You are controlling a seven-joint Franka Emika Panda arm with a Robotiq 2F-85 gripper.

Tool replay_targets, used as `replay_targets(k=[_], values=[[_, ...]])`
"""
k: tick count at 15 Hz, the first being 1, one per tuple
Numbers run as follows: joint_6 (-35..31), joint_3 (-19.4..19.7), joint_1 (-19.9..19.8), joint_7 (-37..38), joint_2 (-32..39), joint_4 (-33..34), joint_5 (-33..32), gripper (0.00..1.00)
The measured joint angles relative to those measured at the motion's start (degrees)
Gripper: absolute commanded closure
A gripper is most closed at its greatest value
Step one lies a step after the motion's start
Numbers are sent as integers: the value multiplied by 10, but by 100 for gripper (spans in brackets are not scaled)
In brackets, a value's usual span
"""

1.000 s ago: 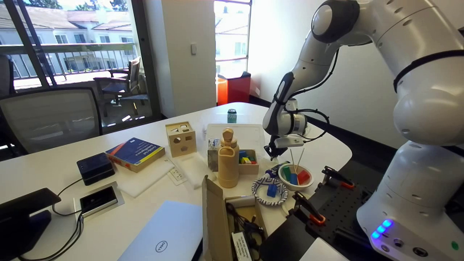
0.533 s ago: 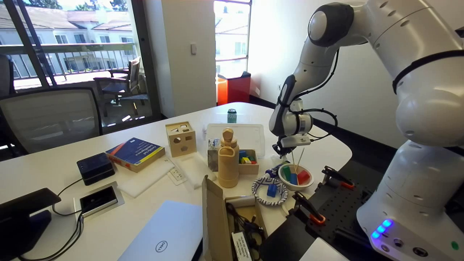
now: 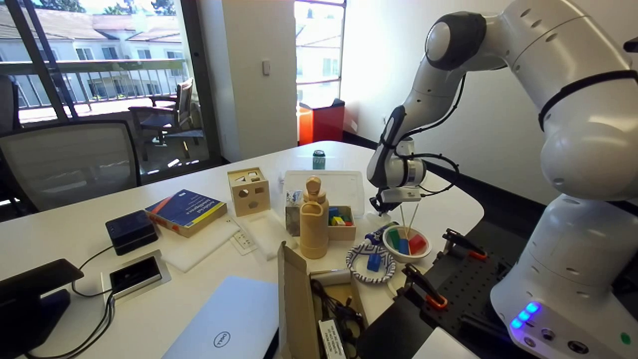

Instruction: Wipe the table with the paper towel

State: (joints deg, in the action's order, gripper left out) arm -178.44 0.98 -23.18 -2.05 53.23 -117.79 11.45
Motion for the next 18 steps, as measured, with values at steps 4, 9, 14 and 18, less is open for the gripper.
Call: replay_targets(k=[4,9,14,18], values=[[29,10,0,3,1,15,0,99],[70,79,31,47,2,24,0,99],[50,116,42,78,12,30,1,99],[71,96,22,73,16,44,1,99]])
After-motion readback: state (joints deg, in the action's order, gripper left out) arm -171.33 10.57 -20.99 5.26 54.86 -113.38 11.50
